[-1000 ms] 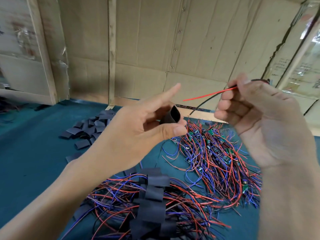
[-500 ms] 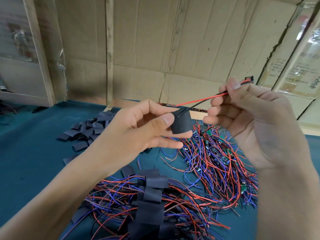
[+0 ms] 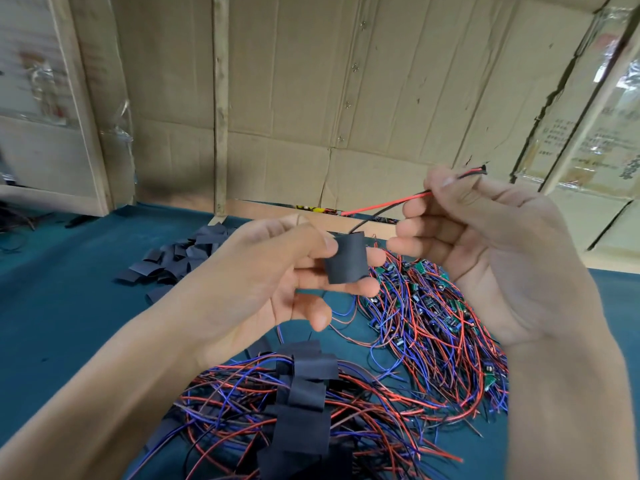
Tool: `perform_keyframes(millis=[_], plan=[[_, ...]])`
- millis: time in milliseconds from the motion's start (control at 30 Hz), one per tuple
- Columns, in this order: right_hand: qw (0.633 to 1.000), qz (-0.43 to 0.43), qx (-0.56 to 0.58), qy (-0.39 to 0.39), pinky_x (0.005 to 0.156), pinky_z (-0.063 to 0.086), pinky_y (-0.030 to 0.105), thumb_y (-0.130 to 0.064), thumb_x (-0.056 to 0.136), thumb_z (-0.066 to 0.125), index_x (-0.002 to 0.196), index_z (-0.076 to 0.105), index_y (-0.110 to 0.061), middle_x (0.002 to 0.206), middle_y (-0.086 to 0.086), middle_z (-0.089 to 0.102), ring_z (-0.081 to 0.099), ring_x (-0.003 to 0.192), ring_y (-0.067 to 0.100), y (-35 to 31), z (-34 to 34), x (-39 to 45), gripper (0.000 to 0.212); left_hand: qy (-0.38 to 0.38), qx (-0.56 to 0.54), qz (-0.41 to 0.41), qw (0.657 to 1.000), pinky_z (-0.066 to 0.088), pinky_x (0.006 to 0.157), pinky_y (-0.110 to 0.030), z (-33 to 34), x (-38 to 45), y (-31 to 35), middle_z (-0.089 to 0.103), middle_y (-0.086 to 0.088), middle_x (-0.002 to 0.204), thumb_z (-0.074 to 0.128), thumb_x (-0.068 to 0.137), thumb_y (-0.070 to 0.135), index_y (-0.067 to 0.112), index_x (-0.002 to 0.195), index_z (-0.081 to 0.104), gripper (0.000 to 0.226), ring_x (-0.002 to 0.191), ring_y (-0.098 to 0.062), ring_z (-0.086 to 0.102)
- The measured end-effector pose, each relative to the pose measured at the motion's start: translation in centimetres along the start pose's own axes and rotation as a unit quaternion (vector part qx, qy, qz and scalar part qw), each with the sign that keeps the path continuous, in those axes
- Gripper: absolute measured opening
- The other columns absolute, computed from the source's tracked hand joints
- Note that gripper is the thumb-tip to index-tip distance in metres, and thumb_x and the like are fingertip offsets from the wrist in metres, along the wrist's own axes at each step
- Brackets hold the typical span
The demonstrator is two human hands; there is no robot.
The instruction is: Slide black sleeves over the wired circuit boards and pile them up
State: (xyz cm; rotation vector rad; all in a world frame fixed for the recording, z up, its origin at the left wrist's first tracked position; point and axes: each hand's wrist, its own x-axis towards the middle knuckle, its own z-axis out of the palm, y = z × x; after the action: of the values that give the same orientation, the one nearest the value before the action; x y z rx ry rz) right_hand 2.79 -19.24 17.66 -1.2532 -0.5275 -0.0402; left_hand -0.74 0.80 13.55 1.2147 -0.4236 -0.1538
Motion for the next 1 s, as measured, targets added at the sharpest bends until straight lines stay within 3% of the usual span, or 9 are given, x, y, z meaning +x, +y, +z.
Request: perform_keyframes(millis=[133, 233, 467, 600, 700, 767, 867, 1000], plan=[[0.998, 0.051, -0.041, -0.023, 0.058, 0.06, 0.034, -0.011, 0.073, 0.072, 0.082, 0.068, 0.0, 0.072, 0.016, 0.068, 0.069, 0.059, 0.025, 0.5, 0.2, 0.0, 0.015, -0.007, -0.033, 0.006, 0.999, 0.058, 0.06, -0.028, -0.2, 0.1, -0.4, 0.07, -0.028, 0.107, 0.06, 0.092, 0.008, 0.005, 0.086, 0.058, 0.007, 0.104, -0.045, 0.068], [0.996, 0.077, -0.046, -0.016, 0.058, 0.06, 0.032, -0.01, 0.074, 0.072, 0.087, 0.064, 0.002, 0.074, 0.017, 0.068, 0.07, 0.061, 0.025, 0.9, 0.4, 0.2, 0.02, -0.013, -0.045, 0.028, 0.999, 0.059, 0.076, -0.032, -0.6, 0.2, -0.5, 0.071, -0.026, 0.105, 0.061, 0.09, 0.006, 0.001, 0.088, 0.057, 0.007, 0.104, -0.048, 0.067], [0.995, 0.087, -0.045, -0.013, 0.065, 0.061, 0.031, -0.001, 0.086, 0.067, 0.091, 0.061, 0.001, 0.09, 0.022, 0.075, 0.076, 0.075, 0.03, 1.4, 0.4, 0.4, 0.008, 0.038, -0.002, 0.017, 0.999, 0.053, 0.061, -0.029, -1.2, 0.4, -0.8, 0.068, -0.017, 0.094, 0.071, 0.079, 0.018, 0.017, 0.072, 0.066, 0.009, 0.092, -0.034, 0.071], [0.996, 0.078, -0.045, -0.009, 0.068, 0.061, 0.034, -0.003, 0.077, 0.072, 0.096, 0.06, -0.002, 0.09, 0.022, 0.076, 0.076, 0.079, 0.033, 1.5, 0.3, 0.4, 0.023, 0.076, 0.062, 0.05, 0.994, 0.051, 0.057, -0.027, -1.2, 0.6, -1.1, 0.073, -0.014, 0.093, 0.074, 0.076, 0.017, 0.009, 0.078, 0.054, 0.022, 0.082, -0.027, 0.068], [0.996, 0.059, -0.059, 0.012, 0.071, 0.062, 0.038, -0.004, 0.071, 0.074, 0.097, 0.059, -0.002, 0.091, 0.022, 0.076, 0.076, 0.082, 0.034, 1.3, 0.1, 0.5, 0.029, 0.126, 0.157, 0.095, 0.975, 0.053, 0.055, -0.025, -0.9, 0.8, -1.1, 0.074, -0.018, 0.095, 0.077, 0.065, 0.024, 0.01, 0.087, 0.058, 0.032, 0.074, -0.021, 0.069], [0.998, 0.044, -0.05, 0.022, 0.07, 0.062, 0.038, -0.003, 0.072, 0.074, 0.096, 0.059, -0.001, 0.091, 0.023, 0.075, 0.076, 0.081, 0.034, 1.2, 0.1, 0.5, 0.029, 0.142, 0.214, 0.116, 0.96, 0.056, 0.058, -0.025, -0.9, 0.9, -1.2, 0.076, -0.009, 0.093, 0.079, 0.065, 0.024, 0.011, 0.101, 0.063, 0.041, 0.066, -0.018, 0.069], [0.999, 0.003, -0.024, 0.036, 0.07, 0.061, 0.036, 0.0, 0.071, 0.074, 0.097, 0.058, 0.002, 0.087, 0.025, 0.075, 0.076, 0.079, 0.034, 1.1, 0.5, 0.4, 0.031, 0.147, 0.285, 0.121, 0.939, 0.061, 0.078, -0.037, -1.2, 0.8, -1.4, 0.076, -0.002, 0.097, 0.081, 0.069, 0.028, 0.02, 0.116, 0.068, 0.049, 0.08, -0.025, 0.073], [0.999, -0.01, -0.036, 0.03, 0.067, 0.061, 0.034, 0.0, 0.068, 0.075, 0.094, 0.059, 0.002, 0.085, 0.026, 0.074, 0.076, 0.077, 0.033, 1.1, 0.8, 0.2, 0.03, 0.146, 0.331, 0.14, 0.922, 0.054, 0.088, -0.021, -1.4, 0.9, -1.7, 0.076, 0.013, 0.094, 0.079, 0.071, 0.034, 0.041, 0.101, 0.074, 0.031, 0.087, -0.008, 0.073]])
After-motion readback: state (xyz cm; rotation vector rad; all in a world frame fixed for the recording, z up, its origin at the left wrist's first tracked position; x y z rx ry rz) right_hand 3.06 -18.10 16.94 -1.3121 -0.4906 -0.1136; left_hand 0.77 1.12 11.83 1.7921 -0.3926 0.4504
